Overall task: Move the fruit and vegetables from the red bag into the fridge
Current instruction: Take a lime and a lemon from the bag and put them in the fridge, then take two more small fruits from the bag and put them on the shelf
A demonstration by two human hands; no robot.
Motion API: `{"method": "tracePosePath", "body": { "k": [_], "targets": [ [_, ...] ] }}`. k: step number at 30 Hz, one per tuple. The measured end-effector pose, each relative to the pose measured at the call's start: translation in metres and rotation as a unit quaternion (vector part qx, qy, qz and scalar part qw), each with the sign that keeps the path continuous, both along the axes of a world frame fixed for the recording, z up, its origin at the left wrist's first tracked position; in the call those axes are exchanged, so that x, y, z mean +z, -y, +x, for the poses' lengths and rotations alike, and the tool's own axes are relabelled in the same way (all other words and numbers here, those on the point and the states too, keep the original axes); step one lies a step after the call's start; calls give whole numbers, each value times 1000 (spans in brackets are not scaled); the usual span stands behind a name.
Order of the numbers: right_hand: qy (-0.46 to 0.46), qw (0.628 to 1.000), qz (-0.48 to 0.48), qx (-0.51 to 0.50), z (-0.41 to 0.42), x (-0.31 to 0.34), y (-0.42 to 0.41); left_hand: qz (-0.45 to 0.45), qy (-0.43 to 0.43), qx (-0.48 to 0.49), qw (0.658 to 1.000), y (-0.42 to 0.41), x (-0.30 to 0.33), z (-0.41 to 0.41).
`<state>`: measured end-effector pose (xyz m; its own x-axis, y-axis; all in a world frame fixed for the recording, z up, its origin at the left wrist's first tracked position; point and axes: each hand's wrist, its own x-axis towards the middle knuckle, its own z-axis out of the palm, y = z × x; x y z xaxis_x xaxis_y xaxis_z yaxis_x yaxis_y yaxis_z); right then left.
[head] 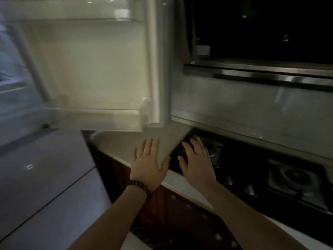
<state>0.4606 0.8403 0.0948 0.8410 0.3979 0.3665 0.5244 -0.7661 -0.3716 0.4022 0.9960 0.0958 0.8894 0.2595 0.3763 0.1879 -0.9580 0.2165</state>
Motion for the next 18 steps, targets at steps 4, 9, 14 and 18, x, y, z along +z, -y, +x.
{"method": "tracePosePath", "body": {
  "k": [4,9,14,18],
  "targets": [
    [-30,994,-8,-109,-6,-8,124,-11,-7,-97,995,120,-7,25],
    [-31,975,7,-218,-31,-18,282,-24,-13,-202,979,278,-16,41],
    [-38,947,22,-318,-81,-28,429,-40,-26,-317,947,431,-28,32],
    [-52,907,39,-415,-128,-40,521,-33,-38,-407,912,533,-38,13]
  ]
}}
